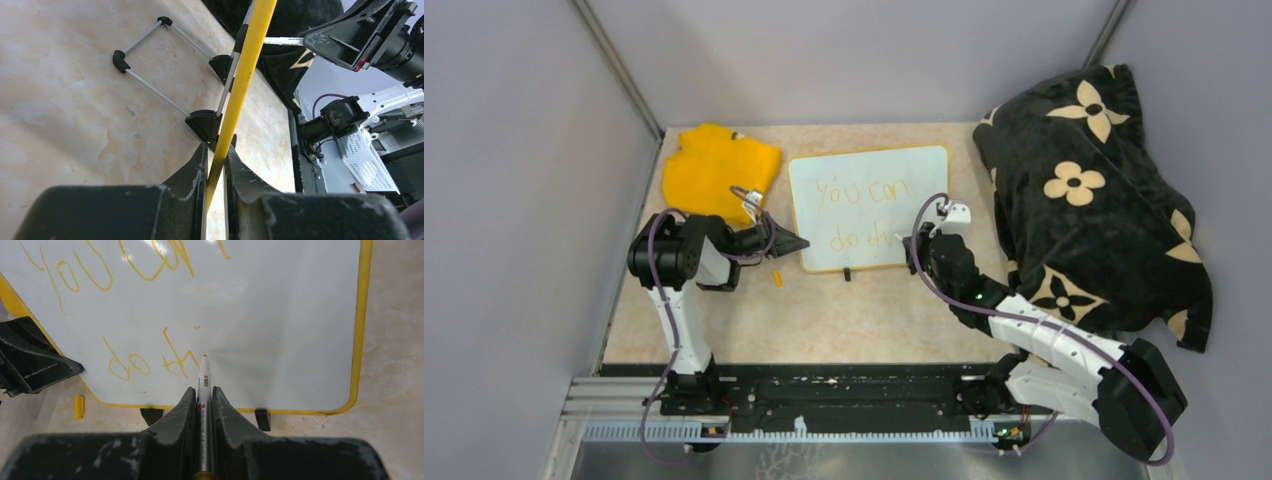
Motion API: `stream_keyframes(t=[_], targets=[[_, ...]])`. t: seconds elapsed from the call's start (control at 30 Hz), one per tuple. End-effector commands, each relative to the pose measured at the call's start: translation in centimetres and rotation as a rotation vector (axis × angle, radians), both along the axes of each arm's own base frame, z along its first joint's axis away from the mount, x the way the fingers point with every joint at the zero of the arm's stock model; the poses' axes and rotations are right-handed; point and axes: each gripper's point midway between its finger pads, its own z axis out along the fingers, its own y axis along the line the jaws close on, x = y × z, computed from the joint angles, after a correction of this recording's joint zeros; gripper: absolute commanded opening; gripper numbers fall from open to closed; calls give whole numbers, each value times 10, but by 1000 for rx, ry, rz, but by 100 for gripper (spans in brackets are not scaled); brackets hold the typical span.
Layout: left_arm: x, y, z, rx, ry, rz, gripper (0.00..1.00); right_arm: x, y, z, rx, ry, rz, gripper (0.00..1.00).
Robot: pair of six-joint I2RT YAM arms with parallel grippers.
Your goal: Write a sentence on the whiteboard
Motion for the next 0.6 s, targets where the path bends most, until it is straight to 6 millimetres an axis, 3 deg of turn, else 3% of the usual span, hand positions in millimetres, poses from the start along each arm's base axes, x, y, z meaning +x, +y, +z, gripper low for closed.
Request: stream_keyframes(t=[0.0,0.57], targets=[[6,0,3,-13,-69,23,0,13,4,27,65,-67,-24,0],[6,0,3,-13,-68,22,0,23,7,32,58,-89,-41,0]])
